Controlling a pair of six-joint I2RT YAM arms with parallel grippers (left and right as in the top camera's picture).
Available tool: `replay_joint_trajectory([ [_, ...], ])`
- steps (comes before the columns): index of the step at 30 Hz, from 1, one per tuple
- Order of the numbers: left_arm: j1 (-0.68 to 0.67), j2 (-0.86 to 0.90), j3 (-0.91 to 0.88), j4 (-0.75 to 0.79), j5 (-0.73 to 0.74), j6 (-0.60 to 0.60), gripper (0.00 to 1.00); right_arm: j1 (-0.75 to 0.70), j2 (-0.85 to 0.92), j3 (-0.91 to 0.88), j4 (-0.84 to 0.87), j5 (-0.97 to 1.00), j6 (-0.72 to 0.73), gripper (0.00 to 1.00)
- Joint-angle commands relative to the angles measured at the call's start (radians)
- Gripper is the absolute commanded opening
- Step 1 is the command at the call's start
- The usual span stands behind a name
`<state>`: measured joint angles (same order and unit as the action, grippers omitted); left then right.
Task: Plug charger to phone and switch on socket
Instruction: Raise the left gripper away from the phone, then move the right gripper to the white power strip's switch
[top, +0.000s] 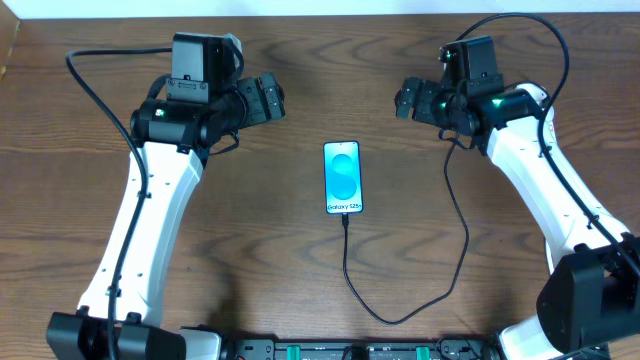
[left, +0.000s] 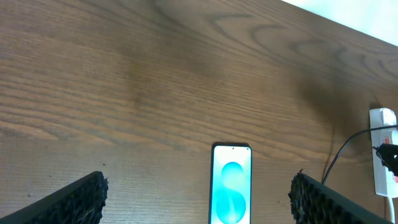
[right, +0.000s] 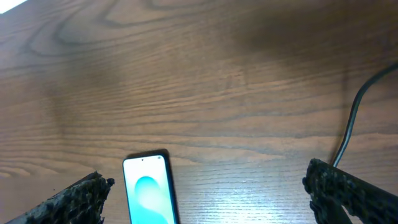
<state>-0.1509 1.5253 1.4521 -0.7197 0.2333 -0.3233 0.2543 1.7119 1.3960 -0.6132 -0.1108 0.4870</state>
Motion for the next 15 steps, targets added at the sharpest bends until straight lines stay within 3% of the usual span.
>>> replay_joint_trajectory([
  [1,0.004,0.0,0.005,-0.003,-0.01,0.016,0.94,-0.016,-0.018,0.01,0.011,-0.023,-0.084,0.99],
  [4,0.004,0.0,0.005,-0.003,-0.01,0.016,0.94,-0.038,-0.018,0.049,-0.012,-0.079,-0.126,0.99],
  [9,0.004,0.0,0.005,-0.003,-0.01,0.016,0.94,-0.175,-0.018,0.257,-0.237,-0.147,-0.246,0.99],
  [13,0.004,0.0,0.005,-0.003,-0.01,0.016,0.94,-0.324,-0.018,0.423,-0.41,-0.211,-0.435,0.99],
  [15,0.004,0.0,0.005,-0.003,-0.01,0.016,0.94,-0.416,-0.018,0.489,-0.493,-0.346,-0.646,0.99],
])
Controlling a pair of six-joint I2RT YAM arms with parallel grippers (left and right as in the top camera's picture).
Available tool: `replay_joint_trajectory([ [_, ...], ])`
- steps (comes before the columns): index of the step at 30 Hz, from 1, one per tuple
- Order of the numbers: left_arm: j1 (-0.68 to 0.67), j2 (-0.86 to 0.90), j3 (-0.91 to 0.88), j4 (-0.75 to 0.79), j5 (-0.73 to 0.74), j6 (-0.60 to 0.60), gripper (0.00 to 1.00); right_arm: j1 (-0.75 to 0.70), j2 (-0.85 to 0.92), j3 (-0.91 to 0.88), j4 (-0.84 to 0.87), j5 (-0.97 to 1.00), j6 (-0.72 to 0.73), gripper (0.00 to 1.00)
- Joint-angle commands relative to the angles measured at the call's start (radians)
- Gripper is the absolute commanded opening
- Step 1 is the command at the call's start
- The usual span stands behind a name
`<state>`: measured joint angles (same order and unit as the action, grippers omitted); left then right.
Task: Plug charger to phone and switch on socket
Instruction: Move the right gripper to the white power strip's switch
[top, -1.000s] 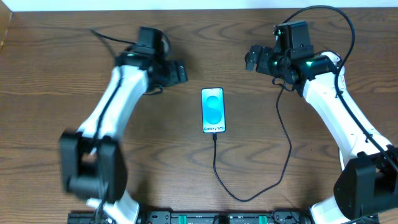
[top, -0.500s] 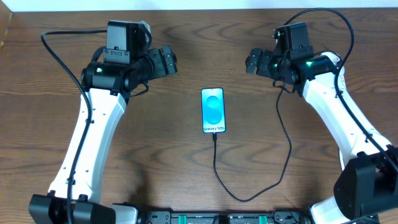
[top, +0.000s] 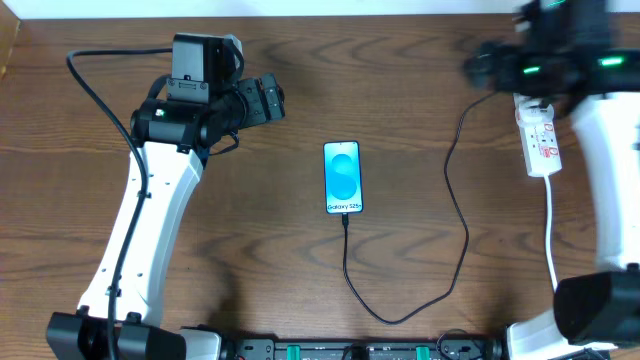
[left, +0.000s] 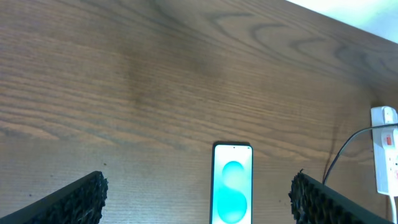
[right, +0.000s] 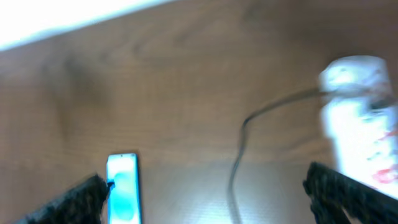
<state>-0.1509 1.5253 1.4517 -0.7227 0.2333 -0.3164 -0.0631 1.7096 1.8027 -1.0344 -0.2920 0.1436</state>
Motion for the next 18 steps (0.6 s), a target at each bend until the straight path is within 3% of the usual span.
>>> replay_joint_trajectory([
  [1,0.004,0.0,0.005,0.0,-0.01,0.009,0.94,-0.137,-0.015,0.102,-0.09,-0.187,-0.346,0.99],
  [4,0.004,0.0,0.005,0.0,-0.01,0.009,0.94,-0.261,-0.013,0.115,-0.095,-0.19,-0.45,0.99],
  [7,0.004,0.0,0.005,-0.001,-0.01,0.009,0.94,-0.351,0.016,0.112,-0.088,-0.189,-0.463,0.99],
  [18,0.004,0.0,0.005,0.0,-0.01,0.009,0.94,-0.38,0.206,0.031,-0.055,-0.174,-0.444,0.99],
])
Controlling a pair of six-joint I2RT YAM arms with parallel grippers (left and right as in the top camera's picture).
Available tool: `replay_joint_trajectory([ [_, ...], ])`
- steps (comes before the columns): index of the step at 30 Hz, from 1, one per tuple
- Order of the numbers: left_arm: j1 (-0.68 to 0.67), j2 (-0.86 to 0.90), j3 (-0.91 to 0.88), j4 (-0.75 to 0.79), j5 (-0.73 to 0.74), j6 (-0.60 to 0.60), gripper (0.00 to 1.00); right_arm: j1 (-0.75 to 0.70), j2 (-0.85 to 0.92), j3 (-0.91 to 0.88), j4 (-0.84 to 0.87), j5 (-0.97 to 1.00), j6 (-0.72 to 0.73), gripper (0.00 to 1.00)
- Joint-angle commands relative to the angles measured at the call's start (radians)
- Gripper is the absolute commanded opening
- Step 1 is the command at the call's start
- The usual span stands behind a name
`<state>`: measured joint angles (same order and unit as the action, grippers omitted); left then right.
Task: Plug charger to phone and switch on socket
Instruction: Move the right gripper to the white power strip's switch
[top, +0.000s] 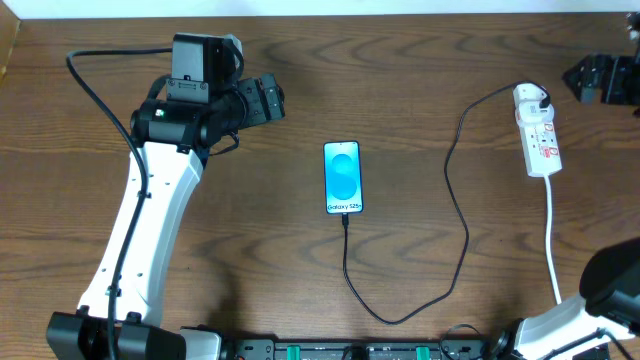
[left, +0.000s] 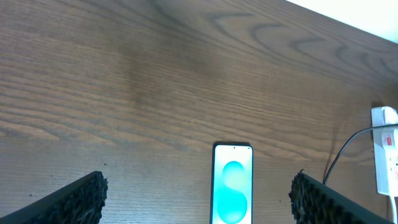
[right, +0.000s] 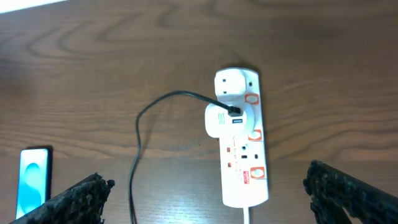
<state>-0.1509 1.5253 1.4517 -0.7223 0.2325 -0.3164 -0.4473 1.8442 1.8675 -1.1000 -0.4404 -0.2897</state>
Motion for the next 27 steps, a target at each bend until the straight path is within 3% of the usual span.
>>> replay_joint_trajectory([
  [1,0.004,0.0,0.005,-0.001,-0.01,0.009,0.94,0.004,0.094,-0.035,0.012,-0.036,-0.011,0.99],
  [11,0.004,0.0,0.005,-0.001,-0.01,0.009,0.94,0.014,0.365,-0.035,0.01,-0.175,-0.11,0.99],
  [21,0.004,0.0,0.005,-0.001,-0.01,0.009,0.94,0.019,0.383,-0.035,0.031,-0.152,-0.115,0.99],
  [27,0.004,0.0,0.005,-0.001,-0.01,0.009,0.94,0.019,0.383,-0.035,0.042,-0.043,-0.103,0.99],
])
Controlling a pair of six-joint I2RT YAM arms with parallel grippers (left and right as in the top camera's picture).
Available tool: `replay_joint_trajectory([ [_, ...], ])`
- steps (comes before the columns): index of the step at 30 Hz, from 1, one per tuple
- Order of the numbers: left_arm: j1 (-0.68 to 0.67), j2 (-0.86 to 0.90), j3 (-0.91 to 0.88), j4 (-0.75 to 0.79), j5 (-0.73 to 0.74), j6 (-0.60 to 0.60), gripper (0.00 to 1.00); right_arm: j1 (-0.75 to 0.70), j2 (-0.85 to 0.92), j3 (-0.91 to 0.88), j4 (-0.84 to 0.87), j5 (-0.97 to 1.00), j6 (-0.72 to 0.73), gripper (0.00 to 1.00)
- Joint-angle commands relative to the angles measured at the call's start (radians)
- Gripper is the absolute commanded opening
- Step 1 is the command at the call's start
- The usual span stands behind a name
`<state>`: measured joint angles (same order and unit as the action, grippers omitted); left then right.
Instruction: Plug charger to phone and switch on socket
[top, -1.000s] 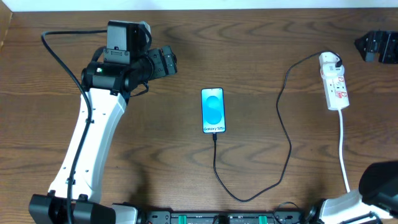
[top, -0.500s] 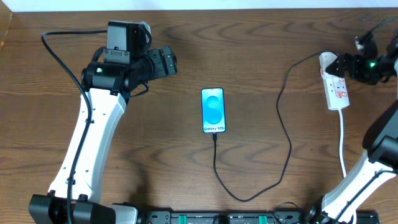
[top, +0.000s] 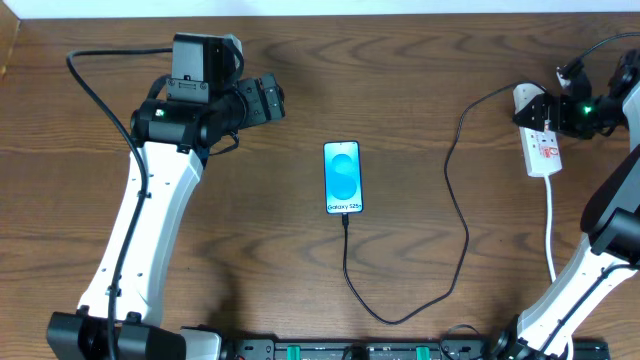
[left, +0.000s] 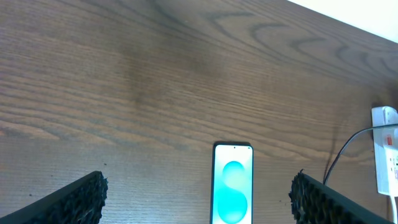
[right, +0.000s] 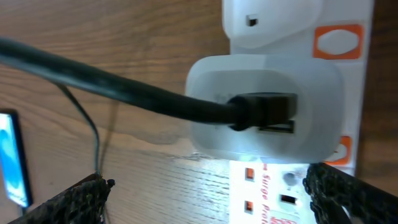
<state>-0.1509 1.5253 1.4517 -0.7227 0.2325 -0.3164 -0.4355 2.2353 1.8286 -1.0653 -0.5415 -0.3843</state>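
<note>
The phone (top: 342, 178) lies mid-table, screen lit, with the black cable (top: 455, 250) in its lower end. The cable loops round to a white charger (right: 267, 112) plugged into the white power strip (top: 540, 140). My right gripper (top: 550, 108) hovers open, close over the strip's charger end. In the right wrist view its fingertips (right: 81, 199) flank the strip (right: 292, 193), with an orange switch (right: 339, 40) beyond the charger. My left gripper (top: 270, 100) stands open up-left of the phone, which appears between its fingertips (left: 68, 202) in the left wrist view.
The cable's loop (top: 400, 318) reaches nearly to the table's front edge. The strip's own white lead (top: 552, 240) runs down the right side. The strip (left: 385, 149) also shows at the right edge of the left wrist view.
My right gripper was at the table's far right edge, high above the strip; now it sits low and close over the charger end. The left arm, phone and cable are unchanged.
First my right gripper hung open right of the phone, looking at it. Then it was further right near the strip, then past the strip at the table's edge, now close above the charger. The left gripper stayed put and open throughout.
</note>
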Motion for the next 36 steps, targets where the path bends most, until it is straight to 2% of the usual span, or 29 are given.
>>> replay_joint_trajectory([
  [1,0.004,0.0,0.005,-0.001,-0.01,0.009,0.94,0.007,-0.008,0.003,0.012,0.064,-0.005,0.99],
  [15,0.004,0.0,0.005,-0.002,-0.01,0.009,0.94,0.011,-0.007,-0.006,0.049,0.06,0.025,0.99],
  [28,0.004,0.0,0.005,-0.002,-0.01,0.009,0.94,0.058,-0.007,-0.116,0.17,0.049,0.092,0.99],
  [36,0.004,0.0,0.005,-0.002,-0.01,0.009,0.94,0.063,-0.007,-0.133,0.154,0.049,0.093,0.99],
])
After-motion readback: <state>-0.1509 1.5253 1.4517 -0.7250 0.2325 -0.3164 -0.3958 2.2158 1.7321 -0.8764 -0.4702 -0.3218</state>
